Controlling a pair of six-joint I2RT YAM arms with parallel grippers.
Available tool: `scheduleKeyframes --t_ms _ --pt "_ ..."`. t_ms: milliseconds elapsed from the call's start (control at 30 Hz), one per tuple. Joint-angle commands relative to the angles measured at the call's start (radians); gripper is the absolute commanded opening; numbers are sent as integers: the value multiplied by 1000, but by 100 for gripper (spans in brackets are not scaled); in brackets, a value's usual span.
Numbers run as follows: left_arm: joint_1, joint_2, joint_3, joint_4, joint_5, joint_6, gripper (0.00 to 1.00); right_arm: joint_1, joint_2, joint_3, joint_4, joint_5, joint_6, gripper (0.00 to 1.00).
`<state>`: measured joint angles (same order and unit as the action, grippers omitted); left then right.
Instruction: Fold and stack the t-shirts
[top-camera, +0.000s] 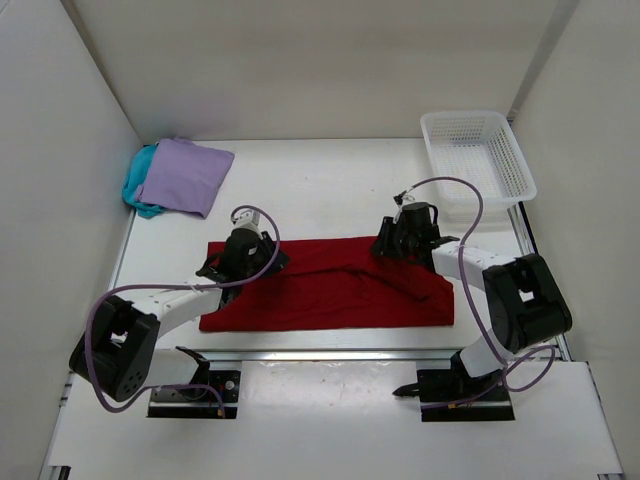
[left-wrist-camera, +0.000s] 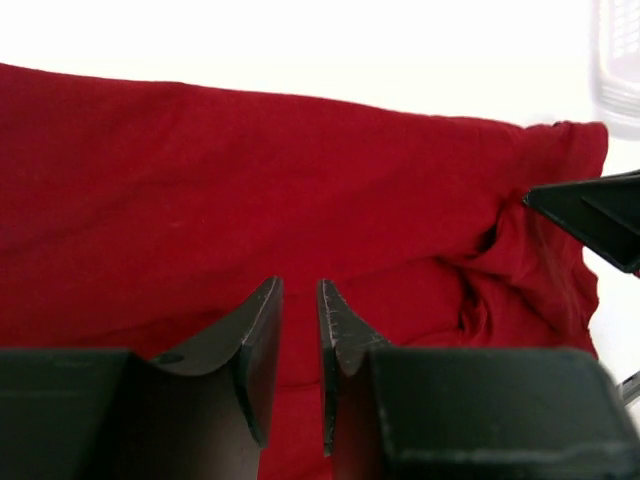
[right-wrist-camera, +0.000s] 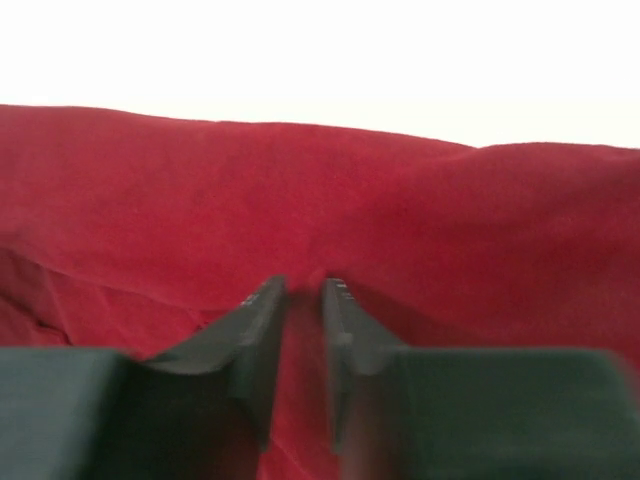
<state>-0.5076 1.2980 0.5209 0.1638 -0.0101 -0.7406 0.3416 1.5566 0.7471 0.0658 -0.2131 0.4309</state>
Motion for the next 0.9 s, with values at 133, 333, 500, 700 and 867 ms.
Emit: scheduleKeyframes --t_ms 133,333,500,700,867 --pt "6 -16 -13 45 6 -29 31 -32 -78 -48 71 -84 55 3" --pt "32 -37 -22 52 15 -34 31 62 -240 -95 -64 -60 65 0" --pt "29 -28 -27 66 32 -43 31 183 -381 -166 -136 9 114 0" --pt "27 -31 -18 66 32 -48 31 316 -418 -215 -152 44 192 1" --pt "46 -26 1 68 45 -45 31 385 -426 -230 -113 7 233 8"
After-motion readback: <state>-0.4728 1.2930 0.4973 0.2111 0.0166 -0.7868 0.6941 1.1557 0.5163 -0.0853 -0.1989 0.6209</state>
